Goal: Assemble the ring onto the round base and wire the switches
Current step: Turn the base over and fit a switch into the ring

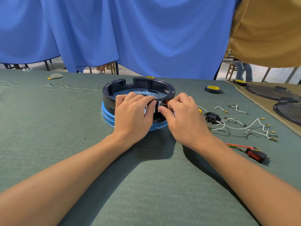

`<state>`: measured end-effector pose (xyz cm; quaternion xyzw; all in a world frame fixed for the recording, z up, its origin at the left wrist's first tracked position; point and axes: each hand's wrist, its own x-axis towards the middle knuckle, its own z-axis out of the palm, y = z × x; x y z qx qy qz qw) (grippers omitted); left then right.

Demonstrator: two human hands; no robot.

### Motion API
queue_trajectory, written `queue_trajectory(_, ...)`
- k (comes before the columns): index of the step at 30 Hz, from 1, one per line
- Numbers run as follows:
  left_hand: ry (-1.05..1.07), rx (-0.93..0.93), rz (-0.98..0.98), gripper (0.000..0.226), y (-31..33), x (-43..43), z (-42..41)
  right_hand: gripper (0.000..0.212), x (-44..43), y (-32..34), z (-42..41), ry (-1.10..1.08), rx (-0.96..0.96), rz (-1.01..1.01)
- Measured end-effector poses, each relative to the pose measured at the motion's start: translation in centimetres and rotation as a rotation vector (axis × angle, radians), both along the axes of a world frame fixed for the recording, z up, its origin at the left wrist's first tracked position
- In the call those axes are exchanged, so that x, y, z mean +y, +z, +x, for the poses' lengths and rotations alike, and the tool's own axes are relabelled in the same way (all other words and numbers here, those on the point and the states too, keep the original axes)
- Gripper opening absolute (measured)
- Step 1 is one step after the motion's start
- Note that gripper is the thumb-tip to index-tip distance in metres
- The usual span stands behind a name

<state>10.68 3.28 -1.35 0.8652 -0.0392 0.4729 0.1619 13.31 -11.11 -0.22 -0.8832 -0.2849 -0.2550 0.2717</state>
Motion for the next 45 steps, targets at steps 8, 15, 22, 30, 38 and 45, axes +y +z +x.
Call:
queue_trajectory(8,-0.016,-0.022,-0.040,0.026,0.0,-0.1,0.0,0.031,0.4,0.0,0.1,-0.048,0.016,-0.034)
queue_trajectory(15,-0.054,-0.018,-0.123,0.036,0.4,-0.4,0.0,0.036,0.3,-0.2,0.4,-0.055,0.153,0.187)
queue_trajectory(22,-0.040,-0.010,-0.143,0.041,0.6,-0.7,-0.2,0.029,0.2,-0.6,0.0,-0.005,0.162,0.243)
queue_trajectory(30,-0.045,-0.011,-0.114,0.046,0.4,-0.5,0.0,0.020,-0.3,-0.8,0.1,0.024,0.153,0.148)
queue_trajectory(38,-0.026,-0.036,-0.174,0.043,0.3,-0.8,0.4,0.019,-0.3,-0.4,0.0,0.017,0.157,0.181)
queue_trajectory(45,-0.042,-0.048,-0.180,0.041,0.4,-0.7,0.3,0.013,-0.8,-0.2,-0.1,0.065,0.149,0.148)
